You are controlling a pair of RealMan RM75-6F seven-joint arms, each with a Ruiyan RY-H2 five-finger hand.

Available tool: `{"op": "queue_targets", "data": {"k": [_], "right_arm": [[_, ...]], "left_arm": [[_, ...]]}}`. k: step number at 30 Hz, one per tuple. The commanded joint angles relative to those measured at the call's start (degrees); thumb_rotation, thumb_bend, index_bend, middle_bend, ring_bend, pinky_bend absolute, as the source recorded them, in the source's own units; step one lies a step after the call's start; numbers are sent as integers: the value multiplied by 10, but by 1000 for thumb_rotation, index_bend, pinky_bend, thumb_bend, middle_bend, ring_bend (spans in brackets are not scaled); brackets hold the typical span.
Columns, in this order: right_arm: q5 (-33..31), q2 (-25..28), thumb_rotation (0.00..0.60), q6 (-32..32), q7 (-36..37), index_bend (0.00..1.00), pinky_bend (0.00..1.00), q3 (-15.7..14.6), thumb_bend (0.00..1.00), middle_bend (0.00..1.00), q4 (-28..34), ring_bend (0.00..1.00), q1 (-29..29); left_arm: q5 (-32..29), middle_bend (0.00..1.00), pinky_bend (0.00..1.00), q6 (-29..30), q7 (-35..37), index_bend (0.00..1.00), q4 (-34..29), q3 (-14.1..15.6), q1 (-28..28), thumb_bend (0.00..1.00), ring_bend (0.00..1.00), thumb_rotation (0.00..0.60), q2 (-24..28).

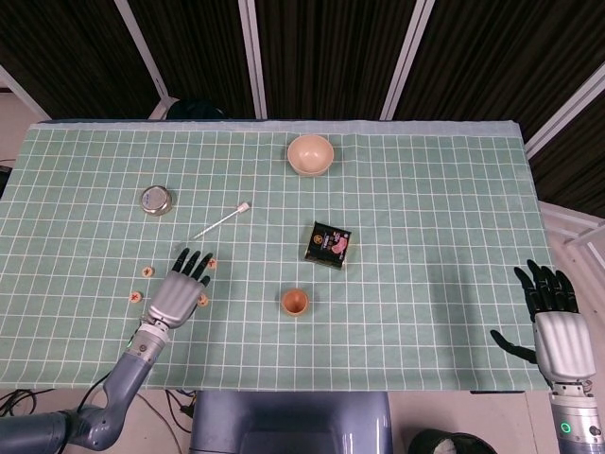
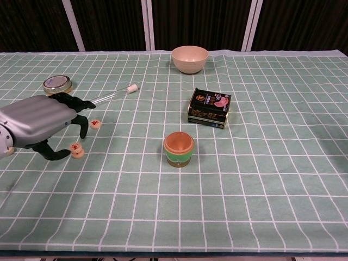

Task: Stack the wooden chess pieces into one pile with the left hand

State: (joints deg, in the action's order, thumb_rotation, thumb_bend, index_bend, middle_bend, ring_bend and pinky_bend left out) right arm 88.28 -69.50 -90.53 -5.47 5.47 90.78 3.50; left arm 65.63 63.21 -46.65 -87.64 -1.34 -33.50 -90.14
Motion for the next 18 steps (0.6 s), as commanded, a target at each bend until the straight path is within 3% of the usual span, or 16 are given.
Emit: {"op": "queue_targets", "data": {"k": [1,18], "right_arm": [[-1,0,600,1,0,90,0,0,233,14,1,25,0],[-2,-1,600,0,-1,90,0,1,232,14,0,25,0]], "left_arm": [[0,24,0,-1,2,404,0,2,1,313,0,600,2],[9,27,0,3,12,453,7,11,6,313,0,600,5]]}}
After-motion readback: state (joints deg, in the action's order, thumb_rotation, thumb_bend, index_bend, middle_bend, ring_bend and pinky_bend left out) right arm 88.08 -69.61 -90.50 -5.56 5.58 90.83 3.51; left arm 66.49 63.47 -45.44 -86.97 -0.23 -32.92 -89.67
